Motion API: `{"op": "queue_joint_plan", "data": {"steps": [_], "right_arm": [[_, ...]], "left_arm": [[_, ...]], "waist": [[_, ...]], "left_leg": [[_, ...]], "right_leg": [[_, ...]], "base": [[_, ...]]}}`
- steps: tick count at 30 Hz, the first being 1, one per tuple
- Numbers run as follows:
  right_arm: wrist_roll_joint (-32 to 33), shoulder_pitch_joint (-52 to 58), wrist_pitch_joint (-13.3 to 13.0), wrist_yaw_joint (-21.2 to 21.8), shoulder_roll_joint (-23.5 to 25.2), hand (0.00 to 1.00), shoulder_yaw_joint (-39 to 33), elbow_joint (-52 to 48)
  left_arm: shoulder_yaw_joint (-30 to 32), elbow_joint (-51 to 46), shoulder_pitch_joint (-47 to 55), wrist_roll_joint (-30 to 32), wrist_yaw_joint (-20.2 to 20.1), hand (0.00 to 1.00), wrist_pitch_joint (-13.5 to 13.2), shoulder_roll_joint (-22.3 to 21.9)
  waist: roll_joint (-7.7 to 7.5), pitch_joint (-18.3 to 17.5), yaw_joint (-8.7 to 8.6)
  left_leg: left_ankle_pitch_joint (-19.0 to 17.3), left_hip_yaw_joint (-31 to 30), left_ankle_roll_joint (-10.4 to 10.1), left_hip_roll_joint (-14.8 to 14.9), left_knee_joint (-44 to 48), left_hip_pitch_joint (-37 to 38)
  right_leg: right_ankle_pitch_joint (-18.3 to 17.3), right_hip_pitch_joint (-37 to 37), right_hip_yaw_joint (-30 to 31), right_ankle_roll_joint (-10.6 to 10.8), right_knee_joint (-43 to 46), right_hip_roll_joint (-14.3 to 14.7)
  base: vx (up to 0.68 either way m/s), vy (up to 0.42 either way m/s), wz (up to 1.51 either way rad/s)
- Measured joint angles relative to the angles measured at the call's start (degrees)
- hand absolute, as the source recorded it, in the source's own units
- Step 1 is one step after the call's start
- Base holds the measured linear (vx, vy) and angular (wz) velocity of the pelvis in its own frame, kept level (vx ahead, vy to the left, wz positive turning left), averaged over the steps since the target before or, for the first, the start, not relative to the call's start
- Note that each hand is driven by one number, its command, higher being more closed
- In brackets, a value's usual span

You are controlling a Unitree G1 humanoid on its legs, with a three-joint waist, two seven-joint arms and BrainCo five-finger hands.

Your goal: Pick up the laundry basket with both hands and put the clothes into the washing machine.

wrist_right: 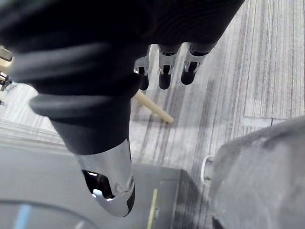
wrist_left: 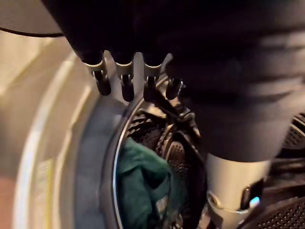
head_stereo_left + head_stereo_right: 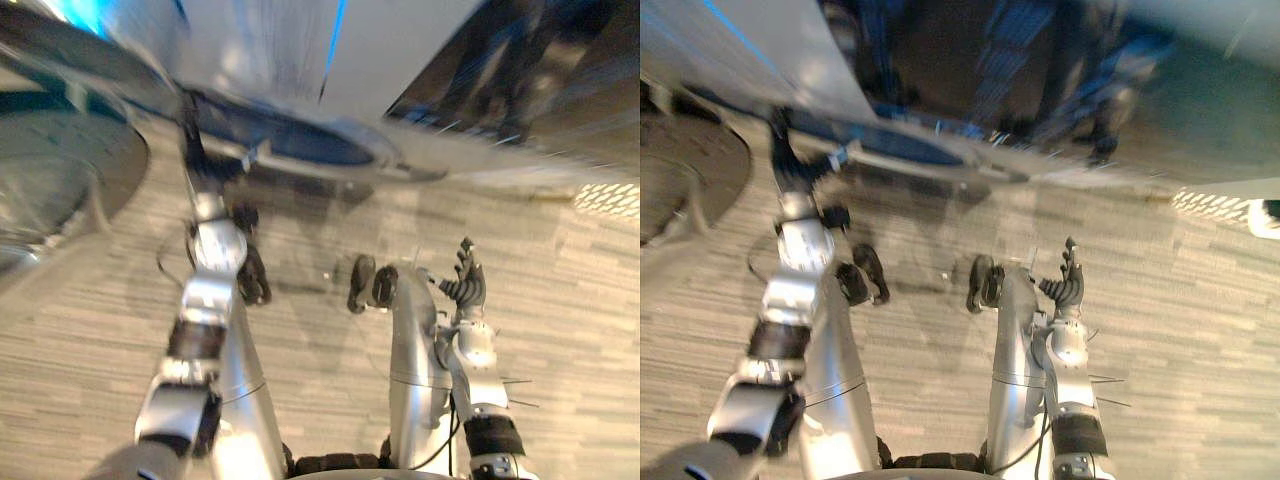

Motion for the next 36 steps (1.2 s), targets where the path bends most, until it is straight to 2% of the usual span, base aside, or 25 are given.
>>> {"op": "queue_joint_plan", "data": {"steps": [2,4,6,10,14,17,19,22,25,27,28,29,30,31,32,33,34,35,36], "right_arm": [[0.00,2.38,0.83,1.12,-0.18,0.00,0.23,2.96],[0.01,3.52,0.86,1.44,-0.21,0.00,0.29,5.06],[0.00,4.80,0.97,2.18,-0.27,0.00,0.29,8.96],[0.01,5.72,1.20,2.24,-0.16,0.00,0.14,15.19],[0.10,5.87,1.20,2.32,-0.83,0.00,-1.52,25.11],[0.21,5.04,1.42,2.38,-1.67,0.00,-4.63,32.13],[0.75,5.06,1.54,2.45,-1.99,0.00,-5.76,34.09],[1.49,4.97,1.57,3.19,-2.04,0.00,-7.92,35.93],[2.34,4.86,1.61,3.39,-1.99,0.00,-9.28,36.18],[2.86,2.97,1.87,3.29,-2.03,0.00,-9.31,36.91],[3.04,2.43,1.87,3.25,-2.05,0.00,-9.23,37.03],[3.40,1.26,2.04,3.07,-2.01,0.00,-8.85,37.30],[3.41,0.00,2.24,2.84,-1.82,0.00,-8.82,37.39],[3.41,-0.12,2.44,2.63,-1.82,0.00,-8.83,37.47],[3.39,0.36,2.55,2.00,-1.86,0.00,-8.83,38.50],[3.39,-0.19,2.53,1.95,-2.56,0.00,-8.74,39.56],[3.38,-0.60,2.57,1.93,-2.82,0.00,-8.59,40.17],[3.35,-0.92,2.78,1.82,-3.57,0.00,-7.78,40.57],[3.36,-1.48,2.95,1.82,-4.13,0.00,-6.48,40.58]], "left_arm": [[0.22,4.98,6.23,-1.08,-3.37,0.00,-0.36,-0.74],[0.42,8.53,9.08,-1.08,-5.10,0.00,-0.35,-0.77],[0.99,15.16,12.50,-0.91,-6.47,0.00,0.01,-1.23],[2.79,24.76,15.38,1.35,-7.29,0.00,1.00,-2.56],[2.84,35.27,15.34,6.02,-7.96,0.00,1.50,-2.94],[2.86,38.50,14.71,8.06,-8.00,0.00,1.80,-2.63],[2.81,39.37,14.70,8.23,-8.03,0.00,2.03,-1.94],[2.66,40.41,14.45,10.39,-8.36,0.00,2.04,-0.81],[2.61,41.99,12.82,11.00,-8.90,0.00,2.13,-0.70],[2.61,43.07,12.36,12.60,-8.74,0.00,2.48,-0.54],[2.62,43.37,12.07,12.63,-8.72,0.00,2.49,-0.52],[2.66,43.98,11.74,12.68,-8.60,0.00,2.54,-0.41],[2.71,44.12,11.46,12.88,-8.45,0.00,2.60,-0.36],[2.68,44.27,11.30,12.98,-8.28,0.00,2.65,-0.41],[2.89,44.44,11.53,13.20,-7.67,0.00,2.87,-0.26],[4.84,44.64,12.63,13.25,-7.60,0.00,2.96,-0.16],[5.45,44.65,13.16,13.62,-7.58,0.00,2.97,-0.21],[6.50,44.94,13.56,14.28,-7.59,0.00,3.35,-0.53],[6.64,45.43,13.87,14.86,-7.61,0.00,3.82,-0.50]], "waist": [[0.33,-3.09,0.07],[0.37,-4.45,0.11],[0.34,-7.31,0.20],[0.70,-10.81,0.21],[1.71,-16.75,-0.16],[3.20,-18.07,-0.31],[3.64,-18.49,-0.56],[3.70,-18.82,-1.71],[3.84,-18.81,-1.87],[4.11,-18.75,-1.79],[4.27,-18.70,-1.78],[4.57,-18.44,-1.65],[5.32,-17.63,-1.76],[5.01,-17.45,-1.80],[3.73,-17.97,-1.62],[3.33,-18.24,-1.49],[3.24,-18.16,-1.49],[3.58,-17.65,-1.62],[4.24,-17.26,-0.92]], "left_leg": [[1.05,0.58,-0.65,-1.10,-6.47,9.14],[1.89,1.00,-1.05,-1.44,-10.75,15.03],[3.49,2.34,-1.21,-2.14,-17.58,23.02],[5.82,4.99,-1.44,-2.29,-27.13,34.07],[10.35,8.23,-1.45,-4.36,-40.59,43.48],[13.35,10.40,-1.17,-5.82,-48.91,49.78],[14.31,12.37,-1.15,-6.15,-52.35,53.33],[14.53,14.91,-1.18,-6.76,-55.48,57.61],[14.54,18.60,-1.17,-6.72,-56.23,59.30],[14.50,24.82,-1.17,-5.53,-56.04,59.59],[14.48,26.83,-1.17,-4.99,-55.87,59.37],[14.41,31.18,-1.03,-3.57,-55.29,59.02],[13.41,34.89,-0.29,-2.10,-55.14,59.63],[12.87,37.46,-0.84,-2.11,-54.99,60.38],[11.84,42.79,-1.40,-1.96,-52.43,61.51],[10.43,46.97,-1.11,-0.47,-47.98,62.65],[9.98,48.62,-1.08,0.14,-46.29,63.14],[8.46,50.11,-1.10,1.22,-44.85,64.14],[4.54,50.17,-0.66,1.70,-44.66,65.40]], "right_leg": [[0.31,9.41,-1.35,-0.23,-5.93,-0.27],[0.83,15.40,-2.12,0.00,-9.84,-0.31],[2.30,23.05,-2.75,0.28,-16.25,-0.21],[5.72,33.38,-3.24,0.99,-26.81,1.10],[11.32,41.23,-1.99,2.31,-40.91,1.96],[16.38,47.22,-0.61,3.14,-51.08,2.89],[18.85,50.86,0.52,3.49,-55.89,3.68],[21.27,53.89,3.10,3.70,-60.08,4.08],[23.87,53.28,7.36,3.82,-62.46,4.66],[28.96,49.48,12.77,3.94,-63.85,6.52],[30.96,48.56,12.24,4.03,-64.51,7.18],[36.27,46.40,7.61,2.81,-67.01,8.69],[35.45,45.40,-4.66,-1.39,-67.29,8.31],[31.45,44.65,-13.79,-3.81,-64.47,6.87],[25.08,45.06,-30.53,-6.88,-58.91,2.88],[23.23,45.78,-38.98,-8.51,-56.05,1.41],[22.89,46.07,-40.52,-9.68,-55.75,1.83],[23.72,45.91,-36.51,-8.56,-57.16,4.43],[23.29,45.64,-30.43,-5.62,-61.09,8.52]], "base": [[0.13,-0.063,0.31],[0.14,-0.034,0.24],[0.16,-0.001,0.12],[0.17,0.036,-0.11],[0.15,0.070,-0.19],[0.16,0.086,-0.29],[0.14,0.073,-0.45],[0.07,0.067,-0.46],[-0.01,0.048,-0.85],[-0.05,0.043,-1.71],[-0.09,-0.014,-1.86],[-0.10,-0.094,-2.03],[-0.08,-0.097,-1.97],[-0.05,-0.151,-1.87],[-0.01,-0.169,-1.98],[0.00,-0.224,-2.07],[0.03,-0.234,-2.14],[-0.02,-0.131,-2.20],[-0.04,-0.080,-2.30]]}}
